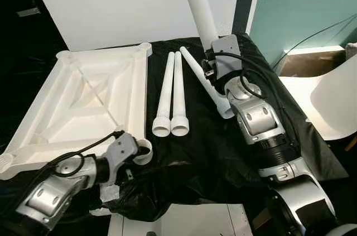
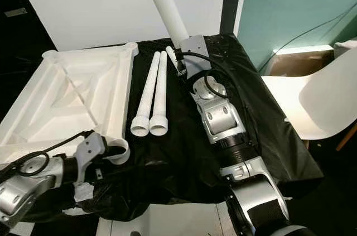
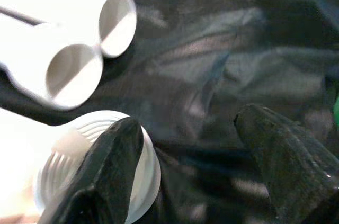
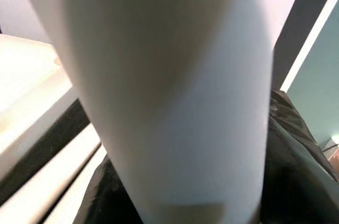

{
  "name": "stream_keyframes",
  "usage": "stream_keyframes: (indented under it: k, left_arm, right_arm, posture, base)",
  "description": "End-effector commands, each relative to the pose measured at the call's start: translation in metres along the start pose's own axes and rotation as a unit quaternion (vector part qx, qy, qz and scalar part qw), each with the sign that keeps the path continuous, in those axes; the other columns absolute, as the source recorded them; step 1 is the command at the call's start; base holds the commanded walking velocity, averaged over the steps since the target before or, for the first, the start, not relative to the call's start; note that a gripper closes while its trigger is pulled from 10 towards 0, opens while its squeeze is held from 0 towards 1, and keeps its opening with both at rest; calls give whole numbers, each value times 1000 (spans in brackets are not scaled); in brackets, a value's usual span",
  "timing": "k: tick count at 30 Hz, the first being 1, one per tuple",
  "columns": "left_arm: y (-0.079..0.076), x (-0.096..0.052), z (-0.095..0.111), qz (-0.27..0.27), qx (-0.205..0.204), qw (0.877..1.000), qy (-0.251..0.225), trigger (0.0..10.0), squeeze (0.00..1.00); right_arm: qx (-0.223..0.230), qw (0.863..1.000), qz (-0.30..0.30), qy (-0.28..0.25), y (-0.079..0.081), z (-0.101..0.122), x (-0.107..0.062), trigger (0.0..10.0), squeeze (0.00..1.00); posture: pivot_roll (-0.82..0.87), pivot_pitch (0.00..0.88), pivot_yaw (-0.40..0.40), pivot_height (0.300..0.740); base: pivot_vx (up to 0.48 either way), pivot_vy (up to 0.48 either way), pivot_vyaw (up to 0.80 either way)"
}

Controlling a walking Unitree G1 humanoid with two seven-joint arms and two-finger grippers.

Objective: Building children table

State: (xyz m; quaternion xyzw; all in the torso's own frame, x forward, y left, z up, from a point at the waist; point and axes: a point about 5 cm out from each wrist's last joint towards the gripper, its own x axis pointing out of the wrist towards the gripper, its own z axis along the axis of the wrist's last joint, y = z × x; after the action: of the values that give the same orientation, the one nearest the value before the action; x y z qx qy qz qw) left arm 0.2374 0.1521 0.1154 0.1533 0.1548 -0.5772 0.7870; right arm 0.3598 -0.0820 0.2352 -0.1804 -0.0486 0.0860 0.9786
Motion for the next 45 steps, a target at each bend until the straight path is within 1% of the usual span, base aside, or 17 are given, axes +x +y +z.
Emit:
stream_keyframes:
  k: [1,10,14,17,18,19,20,21,23,24,27,28,30,34,38,43,45]
  left_arm:
    - [-17,19,-1,-53,-3,999,-5,10000,141]
    - [-19,36,2,-62,0,998,-20,10000,145]
    - [-19,36,0,-58,2,998,-16,10000,141]
    - [-14,33,-2,-37,5,999,-14,10000,129]
    - [-11,31,-2,-24,7,1000,-14,10000,125]
    - [-5,27,-2,2,10,1000,-19,10000,0]
    - [1,23,-3,34,13,999,-22,10000,0]
    - [1,23,-3,34,13,999,-22,10000,0]
    - [10,15,-6,82,19,996,-22,10000,0]
    - [10,15,-6,82,19,996,-22,10000,0]
    - [16,1,-6,131,20,991,-33,10000,0]
    - [16,1,-6,131,20,991,-33,10000,0]
    - [17,-8,0,154,20,986,-56,10000,0]
    - [16,-15,4,165,20,984,-68,10000,0]
    - [11,-26,11,158,1,981,-108,10000,0]
    - [11,-28,12,159,1,981,-109,10000,0]
    - [8,-31,4,146,-11,985,-91,10000,0]
  right_arm:
    - [1,1000,-5,-17,-1,11,1,10000,0]
    - [3,1000,-6,-15,0,11,0,10000,0]
    - [3,1000,-7,-14,0,10,0,10000,0]
    - [3,1000,-7,-12,0,9,-1,10000,0]
    - [3,1000,-7,-11,0,9,-1,10000,0]
    - [3,1000,-6,-11,1,8,-1,10000,0]
    - [3,1000,-5,-10,1,7,-1,10000,0]
    - [3,1000,-5,-10,1,7,-1,10000,0]
    - [3,1000,-4,-8,2,6,-1,10000,0]
    - [3,1000,-4,-8,2,6,-1,10000,0]
    - [3,1000,-1,-6,3,4,-1,10000,0]
    - [3,1000,-1,-6,3,4,-1,10000,0]
    - [4,1000,3,-4,5,3,-1,10000,0]
    - [4,1000,11,-2,8,2,-2,10000,0]
    - [14,998,66,-16,24,4,-8,10000,0]
    - [22,995,93,-27,29,7,-12,10000,0]
    - [36,990,132,-40,35,8,-18,10000,0]
  posture:
    - [-48,0,55,740]
    - [-57,0,60,740]
    - [-57,0,61,740]
    - [-55,0,61,740]
    - [-52,0,61,740]
    - [-50,0,61,740]
    - [-49,0,61,740]
    - [-49,0,61,740]
    - [-45,0,59,740]
    - [-45,0,59,740]
    - [-40,0,57,740]
    - [-40,0,57,740]
    - [-34,0,52,740]
    - [-30,0,48,740]
    - [-25,0,44,740]
    - [-25,0,44,740]
    - [-27,0,46,740]
  base:
    - [0,0,0]
    - [0,0,0]
    - [0,0,0]
    - [0,0,0]
    - [0,0,0]
    - [0,0,0]
    - [0,0,0]
    - [0,0,0]
    - [0,0,0]
    - [0,0,0]
    - [0,0,0]
    - [0,0,0]
    - [0,0,0]
    - [0,0,0]
    - [0,0,0]
    - [0,0,0]
    - [0,0,0]
